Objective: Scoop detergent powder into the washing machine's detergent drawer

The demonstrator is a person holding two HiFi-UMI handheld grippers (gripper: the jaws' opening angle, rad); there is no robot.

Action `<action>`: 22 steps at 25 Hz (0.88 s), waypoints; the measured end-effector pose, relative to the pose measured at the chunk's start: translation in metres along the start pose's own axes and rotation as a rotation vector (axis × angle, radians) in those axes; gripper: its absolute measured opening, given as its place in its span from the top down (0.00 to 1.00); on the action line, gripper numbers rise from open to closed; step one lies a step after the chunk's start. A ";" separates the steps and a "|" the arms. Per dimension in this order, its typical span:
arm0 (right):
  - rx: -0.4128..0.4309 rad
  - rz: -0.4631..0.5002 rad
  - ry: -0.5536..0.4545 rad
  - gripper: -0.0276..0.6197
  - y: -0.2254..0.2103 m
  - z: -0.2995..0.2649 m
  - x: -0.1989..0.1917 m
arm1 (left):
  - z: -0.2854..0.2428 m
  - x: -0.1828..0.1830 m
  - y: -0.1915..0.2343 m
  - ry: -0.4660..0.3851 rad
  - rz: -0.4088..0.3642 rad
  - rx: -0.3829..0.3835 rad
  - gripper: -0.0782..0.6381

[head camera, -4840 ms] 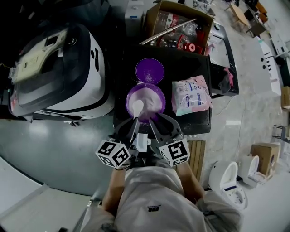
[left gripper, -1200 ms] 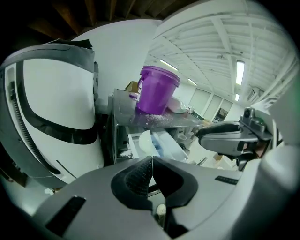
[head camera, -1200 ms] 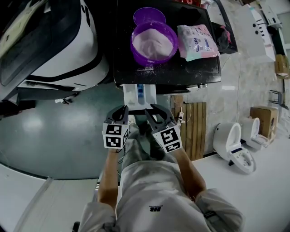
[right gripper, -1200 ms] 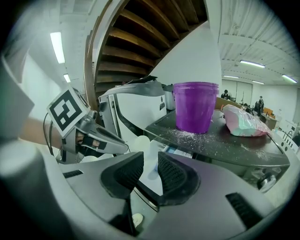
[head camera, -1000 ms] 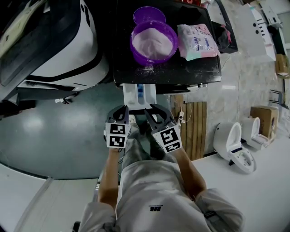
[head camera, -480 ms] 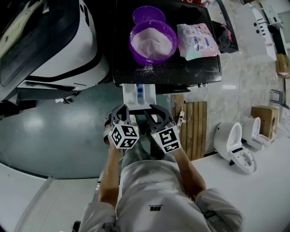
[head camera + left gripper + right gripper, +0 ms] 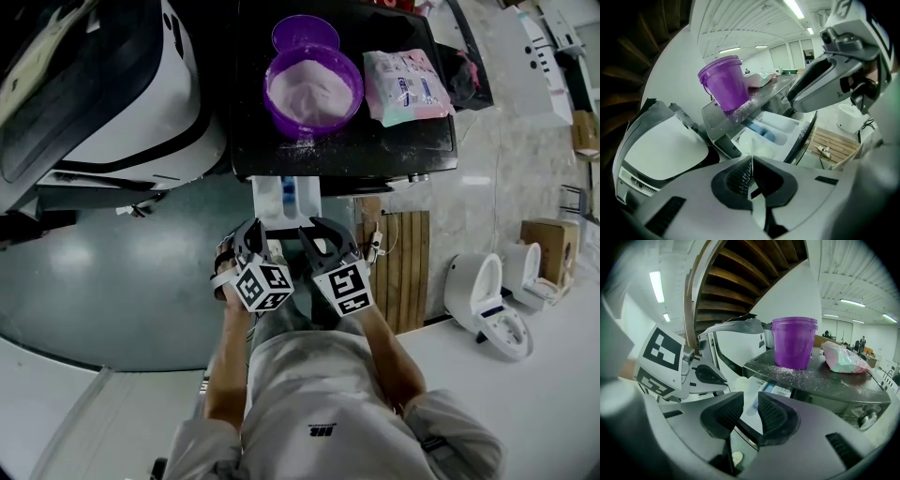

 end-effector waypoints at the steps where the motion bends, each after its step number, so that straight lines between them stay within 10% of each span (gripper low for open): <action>1: 0.000 -0.001 0.000 0.81 0.000 0.000 0.000 | 0.000 0.000 -0.001 0.000 -0.001 -0.002 0.87; 22: -0.019 0.004 0.000 0.81 0.000 0.003 0.004 | 0.011 0.010 0.002 -0.085 0.156 -0.102 0.87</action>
Point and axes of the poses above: the fingertips, and each gripper's own axes: z backward along the fingers, y to its left, x out of its top, the point moved 3 cm from there along z, backward along the fingers, and after that the axes turned 15 degrees about z, right-handed, at the moved point
